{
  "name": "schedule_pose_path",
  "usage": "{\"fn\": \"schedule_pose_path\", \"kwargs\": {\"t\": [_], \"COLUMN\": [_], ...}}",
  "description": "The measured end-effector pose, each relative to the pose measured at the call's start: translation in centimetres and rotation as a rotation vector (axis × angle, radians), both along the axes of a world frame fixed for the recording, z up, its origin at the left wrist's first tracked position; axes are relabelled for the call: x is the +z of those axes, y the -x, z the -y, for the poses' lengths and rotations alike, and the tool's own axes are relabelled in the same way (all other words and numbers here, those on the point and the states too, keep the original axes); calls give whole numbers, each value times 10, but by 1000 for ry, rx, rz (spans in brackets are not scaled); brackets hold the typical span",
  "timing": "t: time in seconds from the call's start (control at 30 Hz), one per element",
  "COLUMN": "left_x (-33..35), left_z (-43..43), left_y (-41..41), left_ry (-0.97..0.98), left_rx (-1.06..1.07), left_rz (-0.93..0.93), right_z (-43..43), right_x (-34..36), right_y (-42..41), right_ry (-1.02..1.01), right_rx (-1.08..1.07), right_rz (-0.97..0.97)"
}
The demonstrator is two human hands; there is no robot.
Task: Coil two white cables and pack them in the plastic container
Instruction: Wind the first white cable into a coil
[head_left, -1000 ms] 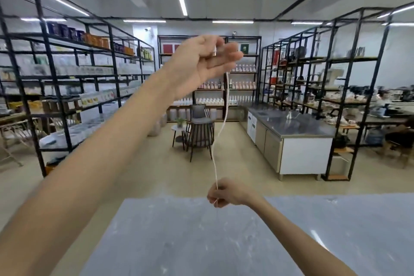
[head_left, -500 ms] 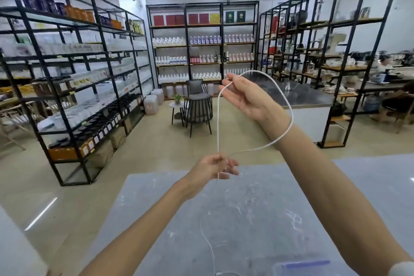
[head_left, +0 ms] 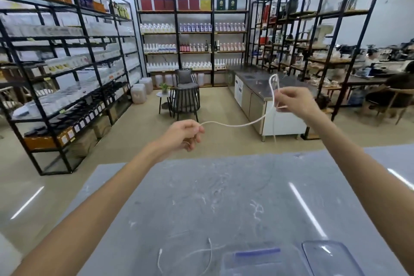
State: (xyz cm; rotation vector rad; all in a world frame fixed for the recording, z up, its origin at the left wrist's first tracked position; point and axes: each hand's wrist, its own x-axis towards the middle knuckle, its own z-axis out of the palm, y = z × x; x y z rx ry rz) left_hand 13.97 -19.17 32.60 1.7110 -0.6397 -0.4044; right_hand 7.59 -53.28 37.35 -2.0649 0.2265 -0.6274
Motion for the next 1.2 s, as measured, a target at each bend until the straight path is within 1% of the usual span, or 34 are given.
{"fn": "schedule_pose_path", "kwargs": {"t": [0.07,0.1,0.13,0.17,0.23,0.27,0.3,0.33,0.4,0.47,0.5,0.57,0.63,0.67,0.7,0.77,0.83,0.87,0.93,0.97,1.03,1.07,1.1,1.13,1.17,1.2], "left_x": [3,2,1,0,-2,-3,-3,-3,-1,1,2,3,7,9,9,11,12,13,16,16,13,9,5,1,-2,-4], "left_z": [40,60,77,94,123,134,141,148,156,163,166,172,177,181,185,191,193,191,181,177,168,166,166,166,167,167], "left_y": [14,22,29,37,52,56,60,62,66,68,67,67,68,68,68,65,56,49,35,30,24,25,27,30,34,39], "left_ry": [90,154,219,292,440,497,540,570,617,669,677,635,571,560,572,618,603,586,545,490,303,207,125,63,34,33], "left_rx": [-49,-90,-139,-176,-206,-213,-223,-232,-243,-230,-221,-211,-242,-269,-290,-292,-196,-125,-3,31,51,39,12,-21,-56,-87], "left_rz": [-143,-231,-313,-391,-517,-553,-576,-592,-623,-658,-661,-634,-570,-534,-501,-425,-263,-174,-74,-28,101,171,232,275,279,259], "right_z": [1,5,6,12,25,34,42,51,71,83,83,62,30,15,0,-19,-26,-28,-29,-29,-32,-34,-36,-36,-36,-35], "right_x": [-22,-34,-45,-56,-72,-76,-77,-74,-66,-62,-61,-53,-46,-46,-49,-63,-78,-86,-96,-97,-91,-83,-72,-59,-47,-34], "right_y": [-3,-8,-11,-15,-16,-12,-8,-2,12,22,26,37,39,40,40,39,43,48,61,68,81,87,90,93,93,93], "right_ry": [161,243,282,296,415,501,538,527,597,583,527,282,47,-35,-89,-160,-118,-91,-81,-89,-51,21,135,273,418,554], "right_rx": [92,112,108,128,161,140,91,62,45,65,119,300,538,649,702,632,553,583,674,704,736,735,702,635,546,444], "right_rz": [-143,-199,-281,-388,-657,-765,-836,-831,-761,-628,-507,-237,-107,-51,10,59,-27,-79,-171,-205,-263,-288,-291,-253,-172,-52]}}
